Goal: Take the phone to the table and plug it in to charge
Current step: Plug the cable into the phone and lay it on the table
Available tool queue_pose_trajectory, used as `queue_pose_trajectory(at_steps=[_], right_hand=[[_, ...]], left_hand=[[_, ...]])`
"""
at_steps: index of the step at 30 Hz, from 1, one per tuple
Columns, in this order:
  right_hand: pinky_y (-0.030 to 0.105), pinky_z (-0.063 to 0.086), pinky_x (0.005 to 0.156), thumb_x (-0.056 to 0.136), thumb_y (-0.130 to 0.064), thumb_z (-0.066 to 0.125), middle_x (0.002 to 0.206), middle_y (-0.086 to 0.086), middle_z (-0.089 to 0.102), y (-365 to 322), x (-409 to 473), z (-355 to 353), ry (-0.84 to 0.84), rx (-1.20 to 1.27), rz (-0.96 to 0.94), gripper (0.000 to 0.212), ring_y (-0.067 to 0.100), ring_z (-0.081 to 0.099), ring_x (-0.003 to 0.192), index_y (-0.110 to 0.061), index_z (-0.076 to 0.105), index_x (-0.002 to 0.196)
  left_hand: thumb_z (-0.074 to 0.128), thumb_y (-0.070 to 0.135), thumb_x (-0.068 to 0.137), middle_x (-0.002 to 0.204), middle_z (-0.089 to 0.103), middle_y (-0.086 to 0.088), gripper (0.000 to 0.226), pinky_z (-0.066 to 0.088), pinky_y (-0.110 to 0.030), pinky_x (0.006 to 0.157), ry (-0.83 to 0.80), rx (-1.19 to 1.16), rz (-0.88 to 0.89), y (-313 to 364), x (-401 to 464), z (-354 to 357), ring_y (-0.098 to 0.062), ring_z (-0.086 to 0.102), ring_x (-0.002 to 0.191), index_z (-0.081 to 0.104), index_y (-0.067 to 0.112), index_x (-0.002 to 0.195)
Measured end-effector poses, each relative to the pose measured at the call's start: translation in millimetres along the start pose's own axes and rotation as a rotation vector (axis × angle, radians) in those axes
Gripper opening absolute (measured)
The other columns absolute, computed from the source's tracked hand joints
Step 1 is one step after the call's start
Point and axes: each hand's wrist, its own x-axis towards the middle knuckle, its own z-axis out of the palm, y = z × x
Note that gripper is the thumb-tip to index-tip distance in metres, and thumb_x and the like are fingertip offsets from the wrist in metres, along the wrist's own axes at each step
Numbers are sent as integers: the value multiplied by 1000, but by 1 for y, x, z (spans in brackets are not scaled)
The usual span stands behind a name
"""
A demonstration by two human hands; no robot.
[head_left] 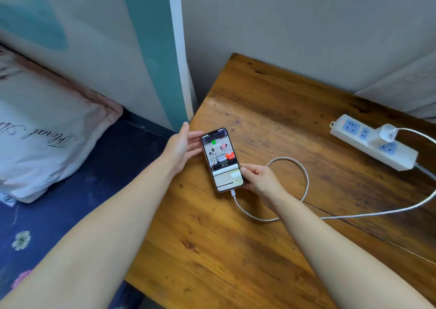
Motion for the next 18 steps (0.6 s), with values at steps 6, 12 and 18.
queue_pose_trajectory(at_steps=[6,12,18], right_hand=[[37,54,90,96,-10,46,116,13,67,3,7,3,34,-95,37,29,23,64,104,-6,61,121],[41,55,90,94,-14,50,114,9,70,-3,10,5,84,-252,15,26,21,66,100,-13,67,115],[32,53,88,92,-11,49,115,4,70,-15,7,6,149,-433,-23,28,17,64,99,-18,69,112]], left_hand=[[19,48,97,93,66,6,58,47,-31,79,-5,345,21,1,16,-9,-9,57,91,71,27,82],[19,52,95,99,66,-5,61,50,-33,84,0,397,15,-6,28,-8,-17,57,92,72,21,93],[23,54,95,88,66,-9,64,56,-25,68,-21,311,-19,-9,33,-2,-14,61,82,65,8,108]])
